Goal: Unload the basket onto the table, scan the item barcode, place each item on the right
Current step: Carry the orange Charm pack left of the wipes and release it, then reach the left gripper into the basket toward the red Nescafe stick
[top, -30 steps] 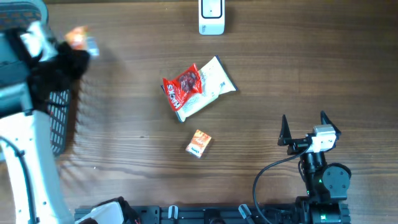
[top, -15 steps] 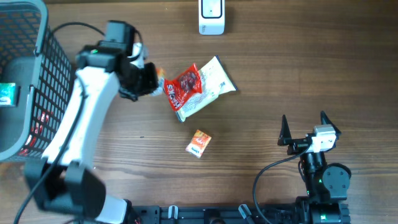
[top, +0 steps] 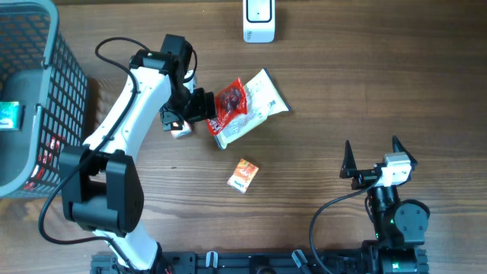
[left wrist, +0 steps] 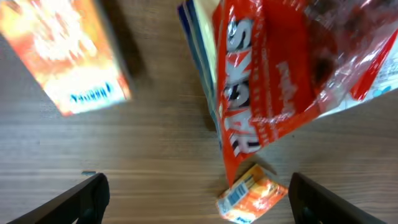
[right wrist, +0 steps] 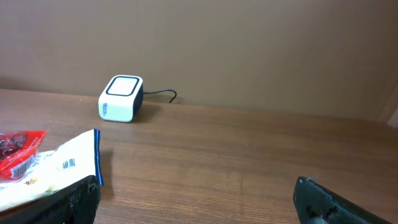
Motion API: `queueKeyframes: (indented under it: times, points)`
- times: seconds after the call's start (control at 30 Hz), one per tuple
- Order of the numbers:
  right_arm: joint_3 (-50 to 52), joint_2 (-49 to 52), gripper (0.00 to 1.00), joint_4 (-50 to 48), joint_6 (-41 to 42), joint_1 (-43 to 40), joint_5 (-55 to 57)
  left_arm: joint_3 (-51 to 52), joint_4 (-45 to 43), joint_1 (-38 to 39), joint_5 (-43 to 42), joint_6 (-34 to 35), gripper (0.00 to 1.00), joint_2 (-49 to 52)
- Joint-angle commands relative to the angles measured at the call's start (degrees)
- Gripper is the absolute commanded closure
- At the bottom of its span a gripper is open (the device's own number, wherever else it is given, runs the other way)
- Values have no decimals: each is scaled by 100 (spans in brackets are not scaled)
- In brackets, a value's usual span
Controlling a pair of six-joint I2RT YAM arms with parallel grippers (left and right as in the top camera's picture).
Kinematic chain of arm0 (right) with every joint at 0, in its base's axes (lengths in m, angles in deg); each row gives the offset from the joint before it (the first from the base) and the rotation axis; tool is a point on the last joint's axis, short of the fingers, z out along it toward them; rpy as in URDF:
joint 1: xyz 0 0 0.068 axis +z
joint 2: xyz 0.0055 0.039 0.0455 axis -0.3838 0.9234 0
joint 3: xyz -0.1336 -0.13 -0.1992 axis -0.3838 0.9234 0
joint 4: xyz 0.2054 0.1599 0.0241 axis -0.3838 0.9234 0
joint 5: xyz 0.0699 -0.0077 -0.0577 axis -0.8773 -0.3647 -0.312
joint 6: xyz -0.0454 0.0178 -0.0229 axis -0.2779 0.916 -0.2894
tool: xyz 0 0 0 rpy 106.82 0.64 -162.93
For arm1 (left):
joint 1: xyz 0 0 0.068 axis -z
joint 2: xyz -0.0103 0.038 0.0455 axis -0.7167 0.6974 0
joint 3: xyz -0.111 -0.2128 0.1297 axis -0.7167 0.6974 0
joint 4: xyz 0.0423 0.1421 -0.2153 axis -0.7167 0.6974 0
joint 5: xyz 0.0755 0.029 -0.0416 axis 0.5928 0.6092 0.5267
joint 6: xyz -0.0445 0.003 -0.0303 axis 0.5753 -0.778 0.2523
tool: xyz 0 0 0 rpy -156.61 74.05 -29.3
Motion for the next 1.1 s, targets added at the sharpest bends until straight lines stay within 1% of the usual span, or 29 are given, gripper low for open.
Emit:
queueKeyframes:
  times: [0.0,0.1,0.2,0.23,0.33,0.47,0.63,0.7,0.9,1.07]
  points:
    - [4,-15,0,-11,90,-37,96,-264,278,-203,94,24,8,-133]
    - [4,-15,0,-11,90,-37,96,-769,717,-435,96,-2,6,-269]
    - [4,-15,0,-11,87,-35,96,-1480,1211,-704,136,-146,0,-435]
    - [4,-15,0,-11,90,-37,96,-1665,1318,-780,184,-146,0,-492]
    - [4,-15,0,-11,90,-37,96,-2444,1635,-1189,608,-144,0,-769]
    - [4,-15,0,-11,90,-35,96,-3062,1679,-1808,1152,0,0,-1222]
    - [4,-15,0,-11,90,-37,96,-3180,1196,-2813,1871,376,0,-1829]
    - [4,-15,0,-11,90,-37,96,-3180,1073,-3276,1908,542,0,-1921]
    - [4,-15,0,-11,87,-37,96,-3167,1071,-4380,1910,1071,0,-1762]
    - [4,-15,0,-11,87,-37,96,-3167,1073,-5101,1910,1991,0,-1364]
